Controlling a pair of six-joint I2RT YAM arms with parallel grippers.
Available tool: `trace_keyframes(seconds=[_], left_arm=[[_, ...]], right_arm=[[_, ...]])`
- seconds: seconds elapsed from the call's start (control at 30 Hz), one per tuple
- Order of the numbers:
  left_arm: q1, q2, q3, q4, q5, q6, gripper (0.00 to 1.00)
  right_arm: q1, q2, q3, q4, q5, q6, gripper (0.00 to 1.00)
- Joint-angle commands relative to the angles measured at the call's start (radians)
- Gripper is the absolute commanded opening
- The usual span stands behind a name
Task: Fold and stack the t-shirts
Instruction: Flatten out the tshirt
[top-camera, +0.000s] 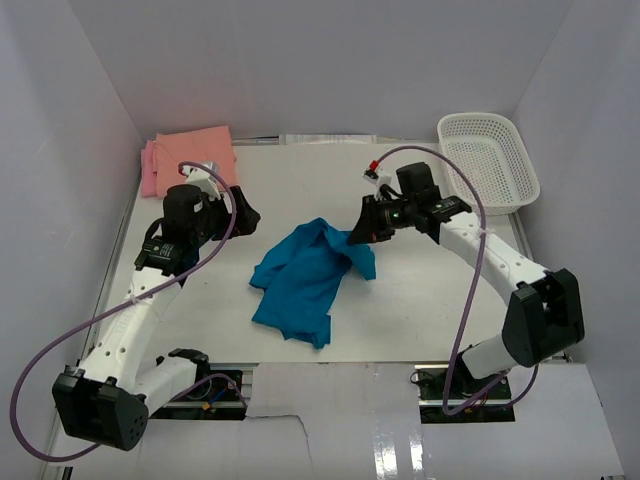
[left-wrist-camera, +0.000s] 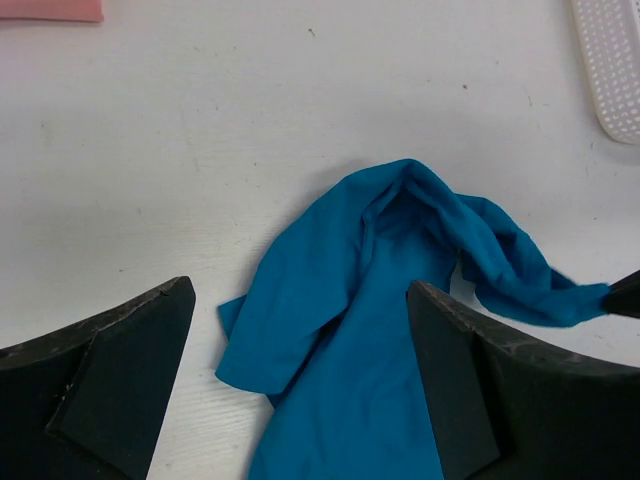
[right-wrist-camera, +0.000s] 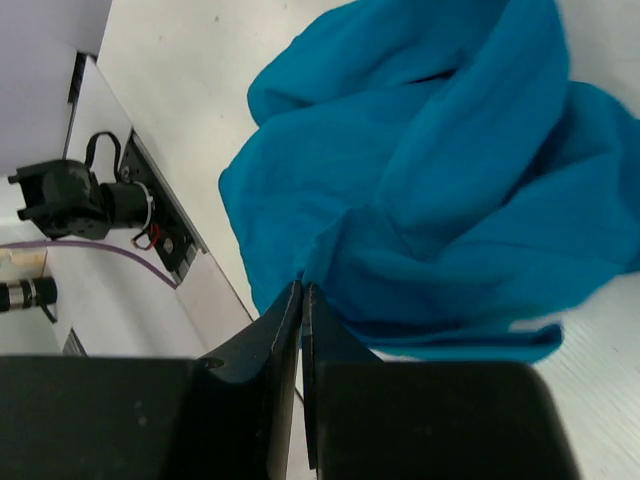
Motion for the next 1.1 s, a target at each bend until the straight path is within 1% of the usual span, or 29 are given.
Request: trace_keyframes(seconds=[0.0, 0.1, 0.13, 0.2, 0.27, 0.33, 0.37, 0.4, 0.43, 0.47, 0.5, 0.57, 0.6, 0.63, 0.67, 0.7, 0.77, 0.83, 1.0, 1.07], left_arm=[[-0.002, 0.015, -0.002, 0.001, 0.013, 0.008, 0.98], [-0.002, 0.004, -0.003, 0.003, -0.004, 0.017, 0.98], [-0.003, 0.001, -0.003, 0.003, -0.007, 0.02, 0.98], [-0.003, -0.005, -0.008, 0.004, -0.013, 0.022, 0.98], [-0.002, -0.007, -0.011, 0.004, -0.013, 0.023, 0.98], [-0.003, -0.004, -0.017, 0.004, -0.011, 0.025, 0.98], [-0.002, -0.004, -0.017, 0.004, -0.011, 0.028, 0.98], [-0.003, -0.001, -0.019, 0.006, -0.011, 0.028, 0.98], [-0.002, 0.001, -0.023, 0.007, -0.01, 0.028, 0.98], [-0.003, 0.002, -0.025, 0.009, -0.007, 0.028, 0.98], [-0.002, 0.006, -0.025, 0.012, -0.004, 0.028, 0.98], [-0.003, 0.015, -0.026, 0.015, 0.004, 0.028, 0.98], [-0.002, 0.016, -0.028, 0.018, 0.005, 0.028, 0.98], [-0.002, 0.019, -0.028, 0.018, 0.008, 0.029, 0.98], [-0.002, 0.018, -0.028, 0.02, 0.01, 0.028, 0.98], [-0.002, 0.019, -0.028, 0.02, 0.012, 0.031, 0.98], [0.0, 0.016, -0.029, 0.021, 0.012, 0.031, 0.98], [0.0, 0.015, -0.031, 0.021, 0.01, 0.036, 0.98], [0.0, 0.015, -0.034, 0.021, 0.015, 0.034, 0.98], [-0.002, 0.015, -0.034, 0.023, 0.016, 0.036, 0.98]], right_arm=[[0.103, 0.054, 0.033, 0.074, -0.044, 0.003, 0.08], [0.206, 0.163, 0.15, 0.056, -0.056, -0.001, 0.08], [0.228, 0.197, 0.223, 0.044, -0.057, -0.008, 0.08], [0.264, 0.287, 0.282, 0.015, -0.027, -0.008, 0.08], [0.266, 0.356, 0.328, 0.004, -0.02, -0.006, 0.08], [0.266, 0.38, 0.328, 0.002, -0.014, -0.006, 0.26], [0.266, 0.392, 0.314, 0.002, -0.013, -0.005, 0.47], [0.266, 0.392, 0.302, -0.001, -0.007, -0.009, 0.57], [0.268, 0.383, 0.285, 0.001, 0.01, -0.014, 0.65], [0.268, 0.349, 0.241, 0.004, 0.041, -0.017, 0.68], [0.268, 0.326, 0.213, 0.01, 0.12, -0.02, 0.68], [0.271, 0.238, 0.152, 0.027, 0.188, -0.032, 0.68], [0.274, 0.207, 0.083, 0.034, 0.249, -0.046, 0.68], [0.284, 0.172, 0.045, 0.054, 0.278, -0.054, 0.68], [0.291, 0.104, 0.006, 0.065, 0.309, -0.061, 0.68], [0.298, 0.075, -0.07, 0.074, 0.355, -0.073, 0.7], [0.312, -0.008, -0.146, 0.109, 0.389, -0.077, 0.7], [0.318, -0.083, -0.276, 0.16, 0.397, -0.075, 0.7], [0.318, -0.09, -0.351, 0.226, 0.411, -0.066, 0.7], [0.318, -0.062, -0.365, 0.255, 0.377, -0.066, 0.7]])
